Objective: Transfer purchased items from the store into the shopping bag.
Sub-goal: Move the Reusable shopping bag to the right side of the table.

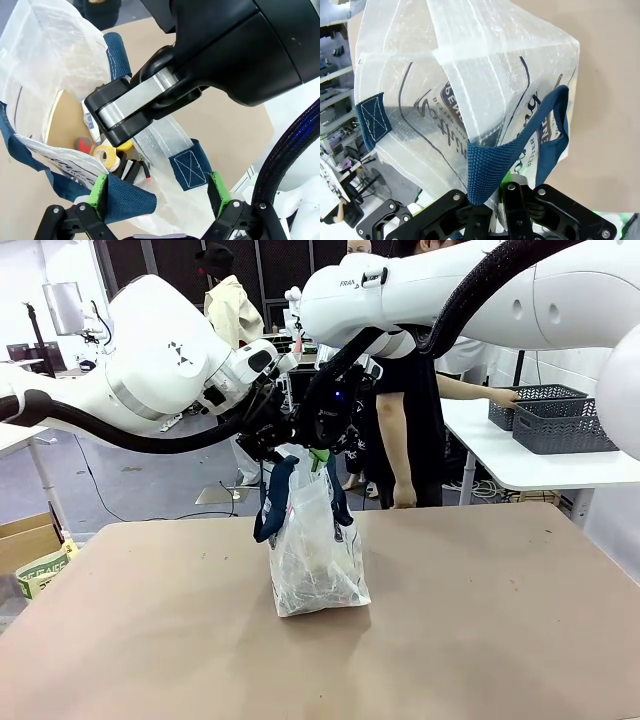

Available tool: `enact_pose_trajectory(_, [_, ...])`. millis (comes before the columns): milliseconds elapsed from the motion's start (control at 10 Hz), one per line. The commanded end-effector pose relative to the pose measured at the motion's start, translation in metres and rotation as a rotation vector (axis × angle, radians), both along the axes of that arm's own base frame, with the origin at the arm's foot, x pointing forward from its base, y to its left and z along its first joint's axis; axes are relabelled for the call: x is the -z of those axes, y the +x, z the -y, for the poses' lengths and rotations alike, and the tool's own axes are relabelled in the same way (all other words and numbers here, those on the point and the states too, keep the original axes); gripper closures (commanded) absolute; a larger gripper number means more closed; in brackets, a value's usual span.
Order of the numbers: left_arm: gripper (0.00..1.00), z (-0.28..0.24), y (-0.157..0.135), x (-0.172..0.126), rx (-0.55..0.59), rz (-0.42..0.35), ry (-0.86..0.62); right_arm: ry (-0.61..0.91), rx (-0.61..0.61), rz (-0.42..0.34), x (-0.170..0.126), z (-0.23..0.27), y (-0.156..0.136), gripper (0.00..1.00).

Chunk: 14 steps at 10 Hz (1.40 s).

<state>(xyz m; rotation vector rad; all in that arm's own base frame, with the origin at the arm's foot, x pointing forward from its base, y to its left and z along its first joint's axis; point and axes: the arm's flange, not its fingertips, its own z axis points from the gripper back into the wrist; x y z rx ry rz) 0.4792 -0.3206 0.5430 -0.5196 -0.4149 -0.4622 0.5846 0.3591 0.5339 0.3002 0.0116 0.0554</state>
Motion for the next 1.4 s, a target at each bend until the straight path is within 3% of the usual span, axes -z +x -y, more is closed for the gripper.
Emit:
enact_pose_trajectory(0, [0.0,-0.008,-0.005,0.005,0.01,0.02,-0.032,-0.003,0.017,0.007,-0.005,-0.008,0.005,1.0])
enact_pose_trajectory(700, [0.0,0.005,-0.001,0.019,0.022,-0.034,0.022,0.005,0.012,-0.003,-0.004,-0.008,0.008,1.0])
enact_pose_trajectory(1300, [0.0,0.012,-0.002,0.019,-0.022,-0.029,0.124,0.003,-0.004,-0.011,-0.002,-0.009,0.01,1.0])
